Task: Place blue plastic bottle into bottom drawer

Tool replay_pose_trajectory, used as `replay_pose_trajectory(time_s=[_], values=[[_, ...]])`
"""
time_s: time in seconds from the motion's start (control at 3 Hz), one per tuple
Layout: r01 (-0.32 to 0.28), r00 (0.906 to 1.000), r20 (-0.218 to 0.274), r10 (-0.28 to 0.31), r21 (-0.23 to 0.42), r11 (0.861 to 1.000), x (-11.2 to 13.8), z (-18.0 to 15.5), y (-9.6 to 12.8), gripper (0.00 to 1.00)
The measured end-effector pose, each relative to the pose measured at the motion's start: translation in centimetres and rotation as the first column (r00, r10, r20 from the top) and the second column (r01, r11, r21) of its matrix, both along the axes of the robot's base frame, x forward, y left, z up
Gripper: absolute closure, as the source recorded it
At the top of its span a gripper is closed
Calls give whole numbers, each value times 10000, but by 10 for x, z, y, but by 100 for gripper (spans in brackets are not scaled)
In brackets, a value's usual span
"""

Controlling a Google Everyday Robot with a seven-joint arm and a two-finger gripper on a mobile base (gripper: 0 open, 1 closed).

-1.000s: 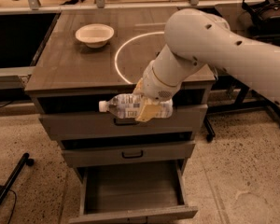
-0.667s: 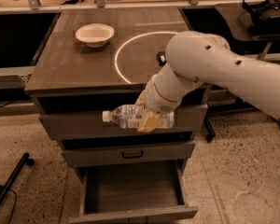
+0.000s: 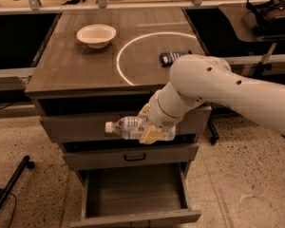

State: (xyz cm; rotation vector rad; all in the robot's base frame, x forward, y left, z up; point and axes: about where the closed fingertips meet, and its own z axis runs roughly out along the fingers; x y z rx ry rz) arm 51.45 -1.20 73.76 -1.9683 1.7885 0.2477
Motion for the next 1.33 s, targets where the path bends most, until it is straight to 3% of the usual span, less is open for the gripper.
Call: replay_pose_trajectory(time_s=[0.67, 1.33], values=[[215, 9966, -810, -172, 529, 9984, -11, -47, 3, 100], [881, 9876, -1396, -722, 1114, 9899, -22, -136, 10, 100]])
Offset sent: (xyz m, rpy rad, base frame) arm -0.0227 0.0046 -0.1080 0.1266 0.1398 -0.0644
